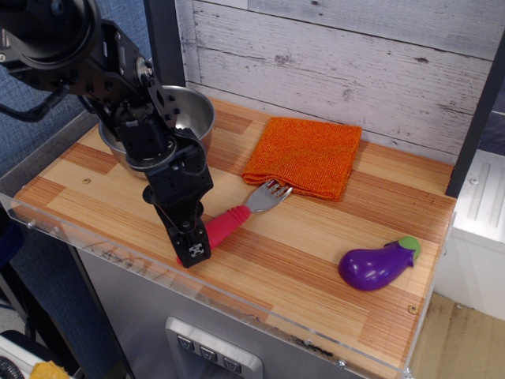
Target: Put the spatula on the edge of the orange cloth.
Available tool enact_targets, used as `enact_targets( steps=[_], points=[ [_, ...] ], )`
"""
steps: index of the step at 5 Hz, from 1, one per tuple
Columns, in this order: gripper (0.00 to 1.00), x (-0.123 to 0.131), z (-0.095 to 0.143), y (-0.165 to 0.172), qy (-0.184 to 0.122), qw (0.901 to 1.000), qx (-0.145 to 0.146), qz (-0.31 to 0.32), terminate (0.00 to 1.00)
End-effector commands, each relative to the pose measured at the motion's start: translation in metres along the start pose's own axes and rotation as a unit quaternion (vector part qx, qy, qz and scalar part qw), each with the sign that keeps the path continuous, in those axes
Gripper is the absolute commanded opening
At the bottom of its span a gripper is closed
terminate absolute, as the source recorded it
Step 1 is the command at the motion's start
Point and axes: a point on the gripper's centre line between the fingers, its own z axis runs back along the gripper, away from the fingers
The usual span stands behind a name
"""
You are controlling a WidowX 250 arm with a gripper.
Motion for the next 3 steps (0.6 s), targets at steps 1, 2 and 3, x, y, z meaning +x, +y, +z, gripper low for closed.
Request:
enact_targets(
  steps=[1,2,3],
  points=[
    [0.00,-0.006,0.015,0.013,-0.010,0.9995,0.030,0.003,0.00],
    [0.00,-0.006,0.016,0.012,-0.009,0.9995,0.031,-0.002,0.00],
    [0.00,-0.004,0.027,0.013,-0.011,0.9994,0.030,-0.012,0.00]
  ],
)
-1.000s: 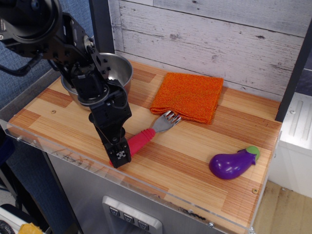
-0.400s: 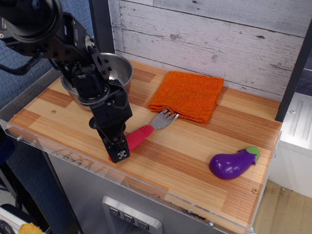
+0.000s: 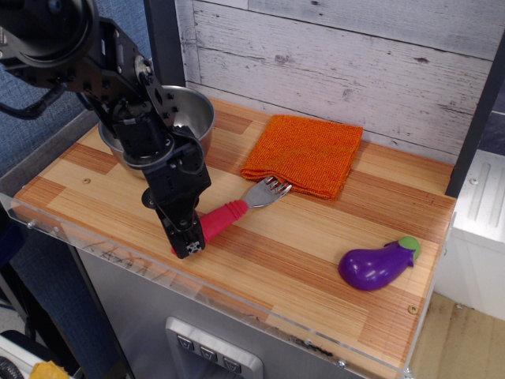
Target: Put the spatula on the edge of the orange cloth.
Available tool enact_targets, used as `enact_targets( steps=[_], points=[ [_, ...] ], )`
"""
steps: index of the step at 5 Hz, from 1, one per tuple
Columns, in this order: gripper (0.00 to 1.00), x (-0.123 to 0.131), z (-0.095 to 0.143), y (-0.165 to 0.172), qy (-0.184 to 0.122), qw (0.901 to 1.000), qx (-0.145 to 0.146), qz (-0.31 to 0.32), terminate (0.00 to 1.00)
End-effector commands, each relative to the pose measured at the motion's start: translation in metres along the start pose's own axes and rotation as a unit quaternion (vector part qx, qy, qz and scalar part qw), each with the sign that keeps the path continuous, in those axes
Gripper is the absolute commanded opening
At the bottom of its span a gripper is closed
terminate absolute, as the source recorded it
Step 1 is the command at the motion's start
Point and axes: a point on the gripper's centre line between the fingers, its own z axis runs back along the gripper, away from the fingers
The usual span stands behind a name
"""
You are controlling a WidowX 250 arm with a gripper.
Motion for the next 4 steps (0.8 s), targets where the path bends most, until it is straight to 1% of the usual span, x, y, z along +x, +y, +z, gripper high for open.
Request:
enact_targets(
  steps=[1,2,3,4],
  points=[
    [0.00,0.000,0.040,0.011,-0.019,0.9991,0.033,-0.019,0.00],
    [0.00,0.001,0.065,0.014,-0.027,0.9983,0.041,-0.031,0.00],
    [0.00,0.002,0.092,0.017,-0.045,0.9971,0.055,-0.027,0.00],
    [0.00,0.005,0.115,0.018,-0.060,0.9958,0.064,-0.025,0.00]
  ],
)
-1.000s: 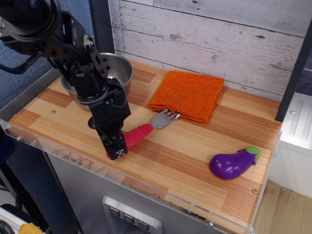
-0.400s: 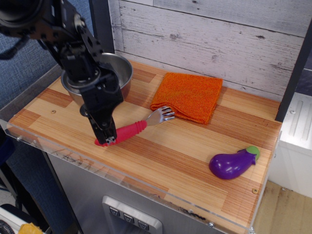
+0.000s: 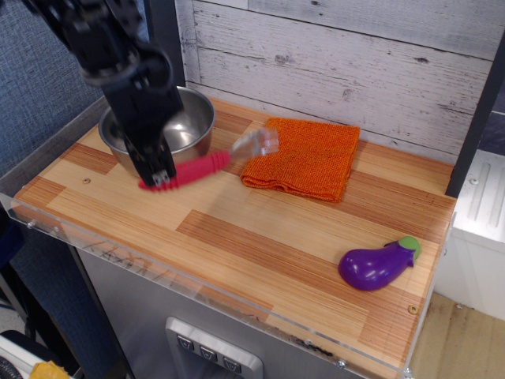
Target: Put the spatula on the edge of the orange cloth.
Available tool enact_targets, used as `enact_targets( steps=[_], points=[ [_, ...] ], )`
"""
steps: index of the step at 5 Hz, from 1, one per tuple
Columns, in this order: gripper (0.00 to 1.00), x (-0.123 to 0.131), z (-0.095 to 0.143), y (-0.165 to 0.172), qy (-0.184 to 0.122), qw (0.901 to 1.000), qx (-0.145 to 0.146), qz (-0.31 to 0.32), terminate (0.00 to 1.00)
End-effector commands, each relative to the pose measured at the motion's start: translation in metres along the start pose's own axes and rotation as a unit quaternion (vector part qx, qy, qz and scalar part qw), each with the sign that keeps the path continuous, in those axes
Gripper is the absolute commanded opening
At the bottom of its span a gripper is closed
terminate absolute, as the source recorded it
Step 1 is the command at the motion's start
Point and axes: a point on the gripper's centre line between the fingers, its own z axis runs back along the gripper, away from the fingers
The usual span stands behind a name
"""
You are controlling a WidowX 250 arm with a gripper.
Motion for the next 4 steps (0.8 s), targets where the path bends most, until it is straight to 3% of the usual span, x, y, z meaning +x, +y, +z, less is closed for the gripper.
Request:
enact_targets(
  steps=[1,3,4],
  points=[
    [0.00,0.011,0.057,0.009,-0.054,0.9980,0.033,-0.003,0.00],
    [0.00,0.055,0.066,0.008,-0.081,0.9966,0.014,-0.004,0.00],
    [0.00,0.064,0.052,-0.006,-0.064,0.9972,0.009,-0.036,0.00]
  ],
)
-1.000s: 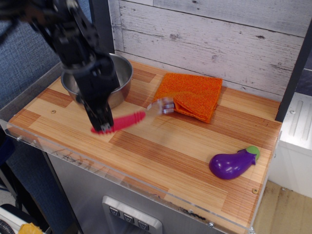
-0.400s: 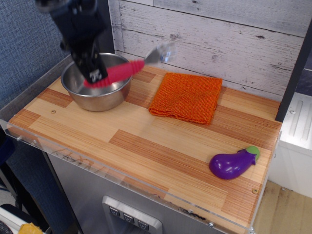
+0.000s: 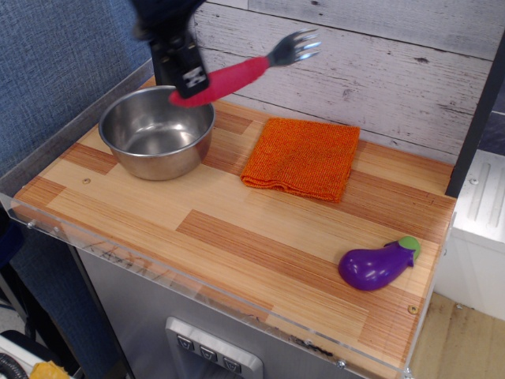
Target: Put the spatula on the edge of the orange cloth.
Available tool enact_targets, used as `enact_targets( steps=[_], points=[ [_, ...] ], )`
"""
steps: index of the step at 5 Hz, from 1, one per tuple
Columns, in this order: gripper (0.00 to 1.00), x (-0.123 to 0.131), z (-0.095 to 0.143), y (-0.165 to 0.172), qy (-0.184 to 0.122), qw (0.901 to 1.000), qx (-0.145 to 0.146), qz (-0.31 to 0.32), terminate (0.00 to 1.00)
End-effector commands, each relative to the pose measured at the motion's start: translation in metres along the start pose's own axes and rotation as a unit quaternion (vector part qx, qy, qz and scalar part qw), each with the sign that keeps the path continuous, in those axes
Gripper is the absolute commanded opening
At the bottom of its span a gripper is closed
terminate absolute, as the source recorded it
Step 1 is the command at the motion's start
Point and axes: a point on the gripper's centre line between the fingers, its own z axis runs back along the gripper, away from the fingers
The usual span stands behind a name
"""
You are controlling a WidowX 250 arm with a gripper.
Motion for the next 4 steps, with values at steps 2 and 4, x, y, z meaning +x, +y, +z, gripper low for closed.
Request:
enact_targets(
  steps=[2,4],
  points=[
    [0.00,0.012,-0.043,-0.022,0.044,0.9967,0.007,-0.068,0.00],
    [0.00,0.022,-0.081,-0.020,0.070,0.9956,-0.002,-0.063,0.00]
  ],
)
